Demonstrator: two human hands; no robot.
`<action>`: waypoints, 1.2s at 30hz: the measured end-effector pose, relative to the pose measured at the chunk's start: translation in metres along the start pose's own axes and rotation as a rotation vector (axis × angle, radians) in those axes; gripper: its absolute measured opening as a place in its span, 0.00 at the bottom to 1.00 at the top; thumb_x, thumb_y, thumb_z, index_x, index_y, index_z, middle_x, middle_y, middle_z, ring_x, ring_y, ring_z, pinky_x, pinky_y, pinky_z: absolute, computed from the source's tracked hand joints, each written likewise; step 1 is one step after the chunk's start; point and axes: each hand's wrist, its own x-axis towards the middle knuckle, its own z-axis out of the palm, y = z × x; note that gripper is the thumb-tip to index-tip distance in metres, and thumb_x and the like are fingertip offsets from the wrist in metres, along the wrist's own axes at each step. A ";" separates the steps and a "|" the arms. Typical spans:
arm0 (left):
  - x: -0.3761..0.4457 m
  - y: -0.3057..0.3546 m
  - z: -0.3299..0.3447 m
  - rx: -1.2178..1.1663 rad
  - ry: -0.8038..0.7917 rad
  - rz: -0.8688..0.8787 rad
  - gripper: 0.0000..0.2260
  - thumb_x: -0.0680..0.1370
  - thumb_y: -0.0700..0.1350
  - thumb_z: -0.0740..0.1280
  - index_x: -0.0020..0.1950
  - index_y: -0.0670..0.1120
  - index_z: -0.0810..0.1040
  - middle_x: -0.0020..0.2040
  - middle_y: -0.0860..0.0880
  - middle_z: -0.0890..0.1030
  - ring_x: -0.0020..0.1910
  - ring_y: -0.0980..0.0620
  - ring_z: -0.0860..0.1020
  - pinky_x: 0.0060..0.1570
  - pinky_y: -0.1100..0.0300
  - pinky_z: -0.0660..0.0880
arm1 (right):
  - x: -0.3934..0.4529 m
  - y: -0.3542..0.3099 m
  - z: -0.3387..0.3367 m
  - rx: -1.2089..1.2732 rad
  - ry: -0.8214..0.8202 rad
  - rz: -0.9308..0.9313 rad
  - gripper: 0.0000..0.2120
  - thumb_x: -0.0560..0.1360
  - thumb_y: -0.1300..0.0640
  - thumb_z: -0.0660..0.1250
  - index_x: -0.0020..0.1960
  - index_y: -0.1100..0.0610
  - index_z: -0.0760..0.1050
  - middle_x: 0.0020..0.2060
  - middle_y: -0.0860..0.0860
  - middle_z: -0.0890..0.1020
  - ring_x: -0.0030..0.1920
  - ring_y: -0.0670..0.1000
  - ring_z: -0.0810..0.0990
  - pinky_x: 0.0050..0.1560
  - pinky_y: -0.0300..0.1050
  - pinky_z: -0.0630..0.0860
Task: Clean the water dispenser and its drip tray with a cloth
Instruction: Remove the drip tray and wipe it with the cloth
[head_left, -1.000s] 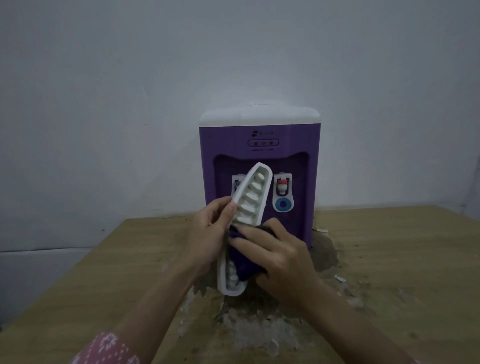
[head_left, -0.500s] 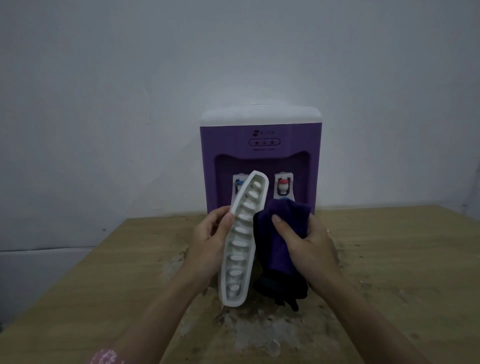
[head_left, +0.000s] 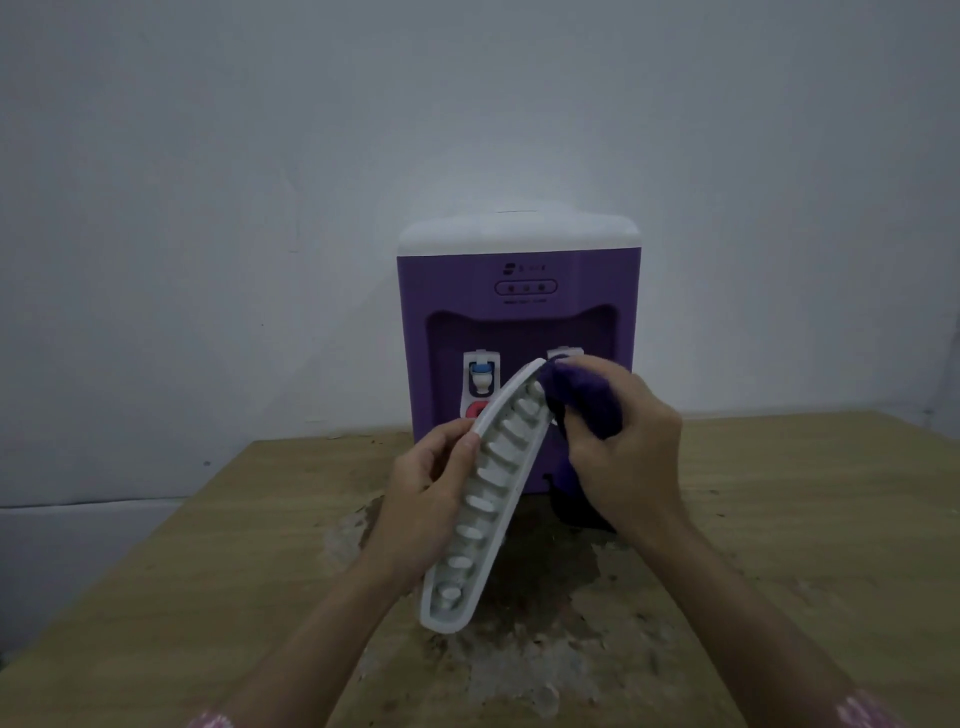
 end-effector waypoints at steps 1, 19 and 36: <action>0.000 0.002 0.002 0.002 0.000 0.010 0.11 0.75 0.51 0.61 0.55 0.51 0.78 0.43 0.51 0.84 0.39 0.51 0.83 0.33 0.63 0.78 | -0.002 -0.001 0.001 -0.045 -0.038 -0.057 0.16 0.66 0.72 0.71 0.52 0.59 0.79 0.45 0.45 0.79 0.46 0.50 0.78 0.49 0.37 0.75; 0.000 0.007 0.005 0.248 -0.021 0.158 0.20 0.73 0.55 0.59 0.62 0.49 0.75 0.50 0.53 0.81 0.49 0.59 0.80 0.45 0.66 0.77 | -0.021 0.001 0.000 -0.318 -0.187 -0.114 0.16 0.65 0.64 0.74 0.52 0.63 0.77 0.46 0.57 0.79 0.42 0.53 0.78 0.36 0.37 0.74; 0.011 0.009 -0.007 0.189 0.204 0.122 0.10 0.78 0.49 0.61 0.56 0.52 0.79 0.45 0.53 0.84 0.44 0.55 0.81 0.41 0.62 0.79 | -0.022 0.015 -0.007 -0.389 -0.198 0.085 0.07 0.66 0.67 0.71 0.44 0.61 0.79 0.50 0.56 0.74 0.43 0.54 0.76 0.37 0.43 0.73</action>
